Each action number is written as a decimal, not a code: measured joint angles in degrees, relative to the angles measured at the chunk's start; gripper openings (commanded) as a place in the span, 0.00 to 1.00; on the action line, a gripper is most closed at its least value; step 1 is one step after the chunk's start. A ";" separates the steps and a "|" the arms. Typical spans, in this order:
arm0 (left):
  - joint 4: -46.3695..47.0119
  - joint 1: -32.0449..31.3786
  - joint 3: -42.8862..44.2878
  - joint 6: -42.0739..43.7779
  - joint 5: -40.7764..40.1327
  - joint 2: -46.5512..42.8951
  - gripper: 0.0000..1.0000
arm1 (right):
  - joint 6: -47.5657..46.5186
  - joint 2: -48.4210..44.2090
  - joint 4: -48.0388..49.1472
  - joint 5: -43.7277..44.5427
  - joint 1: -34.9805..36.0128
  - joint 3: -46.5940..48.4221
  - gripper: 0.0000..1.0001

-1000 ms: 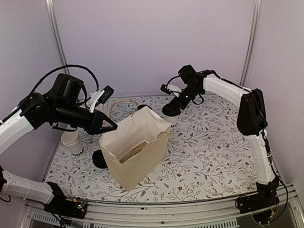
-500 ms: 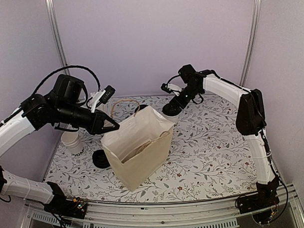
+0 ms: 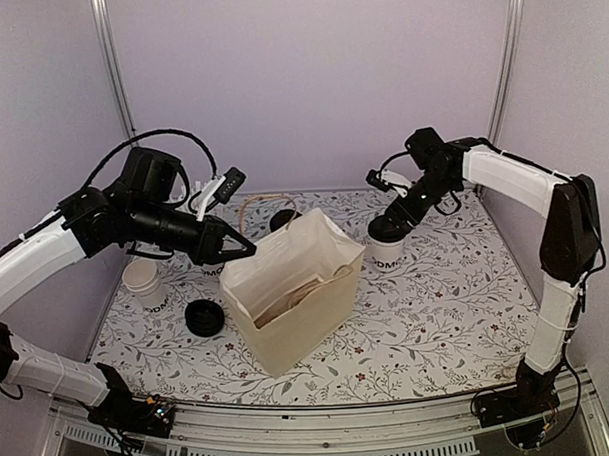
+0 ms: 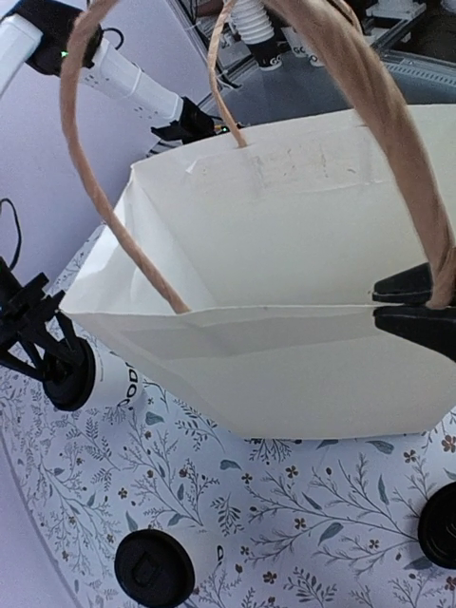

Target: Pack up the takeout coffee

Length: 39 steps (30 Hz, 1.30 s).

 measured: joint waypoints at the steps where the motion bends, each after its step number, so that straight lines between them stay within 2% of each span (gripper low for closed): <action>1: 0.74 0.07 0.02 0.15 0.94 0.63 0.00 | -0.33 -3.52 -0.28 0.15 -0.57 -3.26 0.61; 9: 1.77 0.79 6.23 2.99 8.98 8.46 0.00 | -2.25 -23.47 0.81 -0.17 -1.14 -22.73 0.60; 17: -4.02 2.64 18.82 8.44 15.45 20.44 0.00 | -5.64 -30.36 -0.20 -2.75 -1.14 -31.28 0.60; 21: -7.32 2.93 21.70 10.25 16.20 25.22 0.01 | -7.61 -32.39 -0.48 -3.67 -1.14 -33.99 0.60; 29: -11.52 3.61 26.12 11.72 16.33 29.55 0.23 | -10.16 -33.68 -0.44 -3.78 -1.14 -37.90 0.62; 34: -12.63 3.61 27.76 12.07 15.50 29.57 0.40 | -11.26 -33.88 -0.50 -3.85 -1.14 -38.88 0.77; 39: -12.90 3.61 28.74 12.37 13.22 28.96 0.45 | -13.14 -34.12 -2.14 -4.17 -1.14 -38.25 0.84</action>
